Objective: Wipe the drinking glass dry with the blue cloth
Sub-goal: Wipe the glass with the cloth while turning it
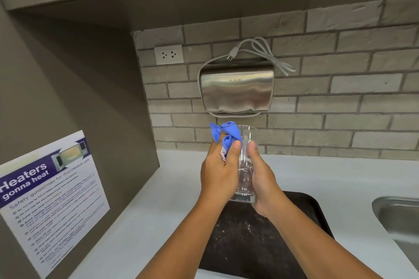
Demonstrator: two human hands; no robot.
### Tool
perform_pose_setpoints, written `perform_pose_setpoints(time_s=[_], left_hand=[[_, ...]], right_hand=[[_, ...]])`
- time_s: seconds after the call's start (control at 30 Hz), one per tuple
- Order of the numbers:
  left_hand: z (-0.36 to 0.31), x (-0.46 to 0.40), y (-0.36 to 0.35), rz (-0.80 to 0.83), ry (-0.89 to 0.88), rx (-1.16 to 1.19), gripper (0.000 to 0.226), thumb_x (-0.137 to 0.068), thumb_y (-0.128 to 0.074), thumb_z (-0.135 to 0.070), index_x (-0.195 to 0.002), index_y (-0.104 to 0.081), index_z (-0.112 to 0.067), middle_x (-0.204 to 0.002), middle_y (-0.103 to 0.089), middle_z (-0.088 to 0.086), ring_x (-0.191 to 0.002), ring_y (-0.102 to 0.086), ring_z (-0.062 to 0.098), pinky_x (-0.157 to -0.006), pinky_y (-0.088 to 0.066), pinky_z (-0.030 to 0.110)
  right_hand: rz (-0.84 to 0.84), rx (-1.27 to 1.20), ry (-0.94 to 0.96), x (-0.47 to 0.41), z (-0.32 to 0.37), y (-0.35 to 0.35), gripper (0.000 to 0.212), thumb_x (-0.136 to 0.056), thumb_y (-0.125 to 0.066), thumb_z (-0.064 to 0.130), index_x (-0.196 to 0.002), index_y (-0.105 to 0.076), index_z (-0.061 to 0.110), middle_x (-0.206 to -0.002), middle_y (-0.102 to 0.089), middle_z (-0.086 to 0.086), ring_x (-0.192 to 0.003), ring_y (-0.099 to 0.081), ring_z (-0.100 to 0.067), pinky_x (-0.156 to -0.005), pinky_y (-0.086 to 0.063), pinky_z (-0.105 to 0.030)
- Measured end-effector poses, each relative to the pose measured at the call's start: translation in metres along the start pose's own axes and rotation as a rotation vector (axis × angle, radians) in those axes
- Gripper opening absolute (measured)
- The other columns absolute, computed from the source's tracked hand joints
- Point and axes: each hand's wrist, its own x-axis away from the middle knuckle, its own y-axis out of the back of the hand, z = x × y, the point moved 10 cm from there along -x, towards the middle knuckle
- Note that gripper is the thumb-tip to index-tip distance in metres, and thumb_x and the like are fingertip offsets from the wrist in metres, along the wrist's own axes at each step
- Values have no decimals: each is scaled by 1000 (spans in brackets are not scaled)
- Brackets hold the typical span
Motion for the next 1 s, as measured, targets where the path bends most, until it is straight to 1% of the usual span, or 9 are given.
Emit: perform_pose_setpoints(time_s=[0.13,0.23,0.37,0.5,0.6,0.67,0.73,0.83,1.0], left_hand=[[8,-7,2,-25,151,128,35,-89,-55,-50,-75,-62,-19,-55,-59,-1,-52,-58,21,-56,-51,35],[26,-7,4,-46,346,229,35,-90,-58,-48,-77,-63,-16,-56,-57,0,-39,-56,11,-39,-46,21],[38,-4,4,-49,474,249,36,-90,-57,-52,-77,-62,-19,-76,-62,8,-68,-61,26,-72,-60,47],[-6,-1,12,-97,51,8,32,-89,-52,-54,-68,-61,-32,-62,-58,-15,-58,-54,10,-58,-45,29],[-19,10,-6,-13,-145,-223,39,-92,-49,-52,-130,-55,-45,-121,-54,-28,-99,-56,-6,-81,-46,16],[-19,7,-6,-17,-136,-249,46,-95,-47,-49,-140,-46,-42,-131,-50,-24,-107,-55,-1,-85,-47,18],[-14,-1,-2,-26,-50,-122,32,-95,-47,-48,-114,-66,-31,-104,-70,-8,-89,-65,14,-70,-51,24],[8,-13,3,-5,208,124,38,-96,-49,-46,-74,-62,-17,-52,-61,2,-47,-61,15,-44,-48,24],[48,-7,1,10,527,294,36,-92,-54,-50,-90,-65,-16,-73,-74,9,-59,-70,24,-49,-58,30]], right_hand=[[76,-172,-61,1,-11,-3,73,-72,-58,75,-118,-72,20,-96,-79,-13,-81,-77,-30,-65,-60,-40],[124,-242,-59,3,-13,-4,62,-72,-58,72,-101,-79,21,-80,-79,-10,-67,-77,-26,-55,-60,-37],[158,-218,-26,5,-15,-5,59,-74,-52,71,-93,-82,24,-84,-79,-10,-72,-77,-26,-58,-61,-38],[96,-155,-21,-3,-8,-5,68,-71,-57,71,-110,-77,19,-99,-79,-14,-84,-76,-29,-68,-62,-42],[80,-105,-12,-7,-1,-6,60,-79,-55,72,-110,-78,27,-107,-79,-8,-95,-76,-24,-75,-58,-37],[98,-93,-13,-8,3,-9,58,-78,-55,72,-108,-79,29,-107,-80,-6,-96,-76,-23,-74,-57,-35],[126,-121,-12,-8,4,-11,62,-78,-54,73,-107,-80,25,-104,-80,-8,-92,-77,-24,-68,-59,-34],[167,-195,-4,-8,2,-11,60,-84,-49,71,-97,-82,22,-89,-80,-10,-77,-78,-25,-61,-61,-35],[194,-231,6,-9,-4,-11,66,-76,-55,74,-102,-81,19,-92,-80,-10,-81,-77,-26,-66,-61,-39]])
